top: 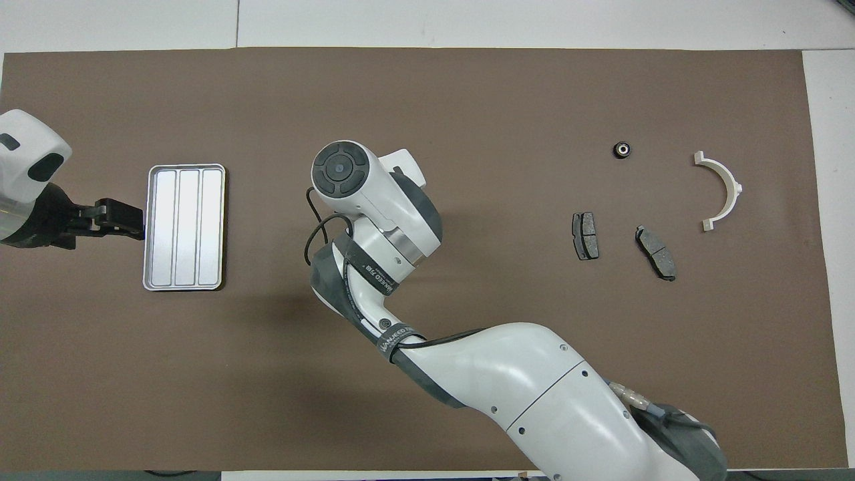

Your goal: Place bearing gear from tray to pile

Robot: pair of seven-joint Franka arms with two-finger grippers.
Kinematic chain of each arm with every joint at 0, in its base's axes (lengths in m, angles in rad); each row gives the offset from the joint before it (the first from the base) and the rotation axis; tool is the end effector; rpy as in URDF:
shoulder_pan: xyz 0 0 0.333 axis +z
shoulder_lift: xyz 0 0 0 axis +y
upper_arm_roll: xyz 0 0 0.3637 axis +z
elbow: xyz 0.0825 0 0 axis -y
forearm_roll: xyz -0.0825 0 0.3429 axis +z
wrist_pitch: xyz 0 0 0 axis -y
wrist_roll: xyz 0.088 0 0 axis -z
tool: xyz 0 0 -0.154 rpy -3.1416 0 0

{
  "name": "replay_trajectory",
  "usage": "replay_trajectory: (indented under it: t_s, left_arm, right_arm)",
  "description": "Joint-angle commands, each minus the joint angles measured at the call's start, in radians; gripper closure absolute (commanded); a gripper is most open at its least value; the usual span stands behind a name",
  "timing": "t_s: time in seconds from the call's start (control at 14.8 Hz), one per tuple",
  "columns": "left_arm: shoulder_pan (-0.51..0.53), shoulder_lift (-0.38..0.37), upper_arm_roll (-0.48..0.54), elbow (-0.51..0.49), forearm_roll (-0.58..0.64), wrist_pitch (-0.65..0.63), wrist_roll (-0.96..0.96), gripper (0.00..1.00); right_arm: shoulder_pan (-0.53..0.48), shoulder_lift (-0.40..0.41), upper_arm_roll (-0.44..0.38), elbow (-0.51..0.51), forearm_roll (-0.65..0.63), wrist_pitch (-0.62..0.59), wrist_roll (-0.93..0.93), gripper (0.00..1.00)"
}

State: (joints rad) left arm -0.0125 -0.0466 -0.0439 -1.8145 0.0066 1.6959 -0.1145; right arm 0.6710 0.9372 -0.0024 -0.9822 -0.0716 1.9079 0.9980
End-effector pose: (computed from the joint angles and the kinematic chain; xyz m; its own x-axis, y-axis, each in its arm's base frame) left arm 0.4938 -0.0274 0.5540 0.9958 0.0576 -0.0705 0.0565 -0.9983 -0.0167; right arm 0.6158 0.4767 0.2875 0.9531 -0.2981 0.0514 -0.3005 -0.9526 0.0479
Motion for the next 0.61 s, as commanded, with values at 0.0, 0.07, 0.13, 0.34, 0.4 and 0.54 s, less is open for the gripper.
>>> replay_trajectory:
  t_s: [0.0,0.07,0.13,0.34,0.4,0.54]
  left_arm:
    - [0.0,-0.029,-0.004,-0.025,-0.014,0.018,0.009,0.0]
    - [0.0,-0.03,-0.002,-0.026,-0.014,0.018,0.007,0.0]
    - [0.0,-0.03,-0.002,-0.025,-0.014,0.018,0.007,0.0]
    - [0.0,-0.03,-0.002,-0.025,-0.014,0.018,0.007,0.0]
    - [0.0,-0.03,-0.002,-0.025,-0.014,0.018,0.007,0.0]
    - [0.0,-0.03,-0.002,-0.026,-0.014,0.018,0.007,0.0]
  right_arm:
    - [-0.075,-0.047,0.009,0.017,-0.004,-0.093,-0.124,1.0]
    - [-0.121,-0.09,0.009,0.017,-0.001,-0.152,-0.224,1.0]
    - [-0.183,-0.138,0.013,0.017,0.001,-0.208,-0.355,1.0]
    - [-0.339,-0.189,0.024,0.011,0.0,-0.271,-0.69,1.0]
    - [-0.379,-0.189,0.024,-0.005,0.003,-0.244,-0.758,1.0]
    - [-0.43,-0.21,0.024,-0.105,0.003,-0.155,-0.814,1.0]
